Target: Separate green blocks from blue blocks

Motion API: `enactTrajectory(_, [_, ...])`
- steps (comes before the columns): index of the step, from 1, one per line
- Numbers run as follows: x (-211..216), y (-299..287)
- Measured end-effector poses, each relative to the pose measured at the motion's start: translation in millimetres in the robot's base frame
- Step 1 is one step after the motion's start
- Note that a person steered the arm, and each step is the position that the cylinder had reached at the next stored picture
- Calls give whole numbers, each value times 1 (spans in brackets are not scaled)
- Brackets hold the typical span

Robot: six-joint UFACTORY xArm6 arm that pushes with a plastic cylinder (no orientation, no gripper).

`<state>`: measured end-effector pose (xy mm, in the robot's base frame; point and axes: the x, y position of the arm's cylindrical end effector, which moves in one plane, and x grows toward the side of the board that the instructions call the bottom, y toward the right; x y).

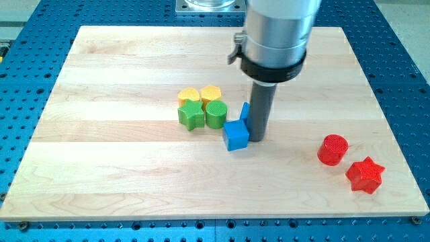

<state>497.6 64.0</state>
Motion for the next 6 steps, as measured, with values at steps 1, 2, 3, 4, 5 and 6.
enactTrajectory(1, [1,29])
enactTrajectory(2, [1,-5])
enactTrajectory(3, [1,-68])
enactTrajectory(4, [24,-29])
enactTrajectory(5, [-9,47])
enactTrajectory(6, [-42,35])
